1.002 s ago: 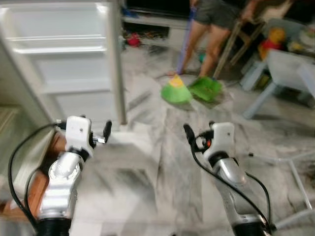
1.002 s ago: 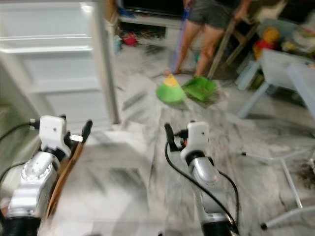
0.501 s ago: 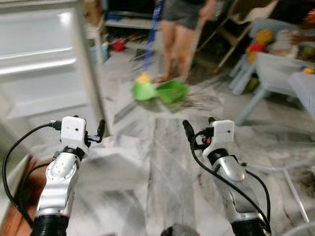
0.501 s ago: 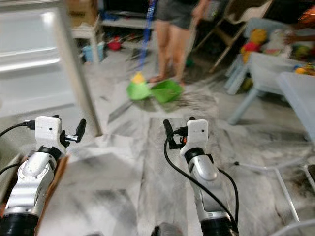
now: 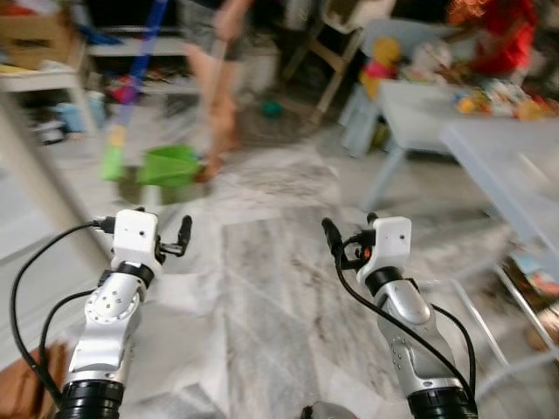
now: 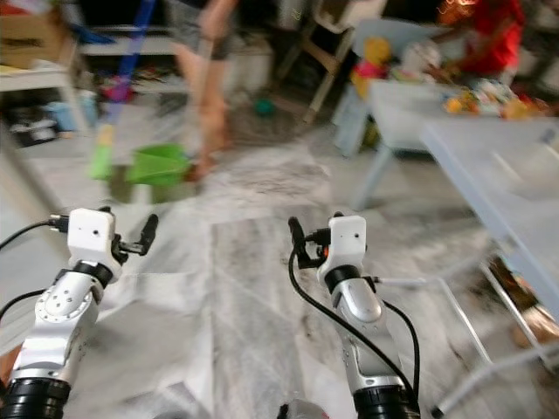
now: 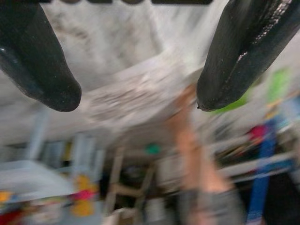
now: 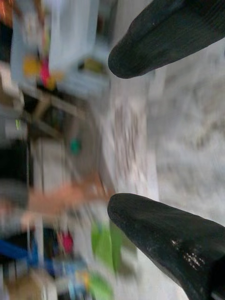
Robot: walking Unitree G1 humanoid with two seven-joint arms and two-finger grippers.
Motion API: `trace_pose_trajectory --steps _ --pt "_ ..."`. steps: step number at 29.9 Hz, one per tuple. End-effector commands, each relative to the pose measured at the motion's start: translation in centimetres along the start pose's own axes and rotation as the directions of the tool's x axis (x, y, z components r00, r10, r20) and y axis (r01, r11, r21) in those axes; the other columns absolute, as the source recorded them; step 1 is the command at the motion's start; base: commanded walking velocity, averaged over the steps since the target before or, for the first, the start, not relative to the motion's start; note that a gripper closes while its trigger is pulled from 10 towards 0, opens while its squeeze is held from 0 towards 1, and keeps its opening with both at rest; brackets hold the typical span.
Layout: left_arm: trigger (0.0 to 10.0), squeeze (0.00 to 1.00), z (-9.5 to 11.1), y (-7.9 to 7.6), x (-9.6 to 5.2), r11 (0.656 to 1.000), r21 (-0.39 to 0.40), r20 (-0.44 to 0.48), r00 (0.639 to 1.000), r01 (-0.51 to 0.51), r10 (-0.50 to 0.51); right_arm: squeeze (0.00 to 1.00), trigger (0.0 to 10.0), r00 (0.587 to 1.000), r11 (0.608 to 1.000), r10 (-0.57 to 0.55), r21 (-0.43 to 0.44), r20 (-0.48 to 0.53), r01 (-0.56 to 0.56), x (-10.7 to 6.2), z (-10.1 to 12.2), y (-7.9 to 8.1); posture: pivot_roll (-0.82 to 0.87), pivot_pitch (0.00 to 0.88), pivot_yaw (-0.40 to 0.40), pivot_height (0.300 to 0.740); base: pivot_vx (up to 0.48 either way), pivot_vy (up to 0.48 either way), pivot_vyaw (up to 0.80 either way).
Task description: Restocking fridge
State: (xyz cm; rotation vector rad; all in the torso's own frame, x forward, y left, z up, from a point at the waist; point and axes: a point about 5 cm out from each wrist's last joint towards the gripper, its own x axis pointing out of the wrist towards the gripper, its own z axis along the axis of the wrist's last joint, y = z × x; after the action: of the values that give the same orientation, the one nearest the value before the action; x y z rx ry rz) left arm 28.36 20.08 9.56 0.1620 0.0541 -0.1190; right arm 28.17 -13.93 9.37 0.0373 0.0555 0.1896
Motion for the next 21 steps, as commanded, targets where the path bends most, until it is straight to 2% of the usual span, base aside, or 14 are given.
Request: trace_pose_trajectory --steps 1,8,17,21 --pt "10.0 0.00 0.4 -1.3 0.3 0.998 -0.001 0.019 0.998 0.058 -0.058 0.00 10.0 0.999 0.999 -0.041 -0.014 0.012 0.041 0.0 0.3 -0.9 0.01 0.029 -0.063 0.740 0.000 0.000 -0.80" --pt "10.0 0.00 0.9 -0.7 0.3 0.999 -0.003 0.030 0.998 0.052 -0.052 0.00 10.0 0.998 0.999 -0.051 -0.011 0.023 0.052 0.4 0.7 -1.1 0.01 0.051 -0.064 0.740 0.235 0.000 -0.80" --pt "10.0 0.00 1.4 0.0 0.0 1.000 0.002 0.045 0.999 0.029 -0.029 0.00 10.0 0.998 0.999 -0.039 -0.011 0.057 0.040 0.6 1.5 -0.9 0.01 0.066 -0.069 0.740 0.422 0.000 -0.80" --pt "10.0 0.00 1.4 0.1 0.0 0.999 -0.031 0.057 0.998 0.008 -0.006 0.00 10.0 0.997 0.999 -0.034 -0.004 0.075 0.035 0.7 1.9 -0.8 0.00 0.064 -0.070 0.740 0.439 0.000 -0.11"
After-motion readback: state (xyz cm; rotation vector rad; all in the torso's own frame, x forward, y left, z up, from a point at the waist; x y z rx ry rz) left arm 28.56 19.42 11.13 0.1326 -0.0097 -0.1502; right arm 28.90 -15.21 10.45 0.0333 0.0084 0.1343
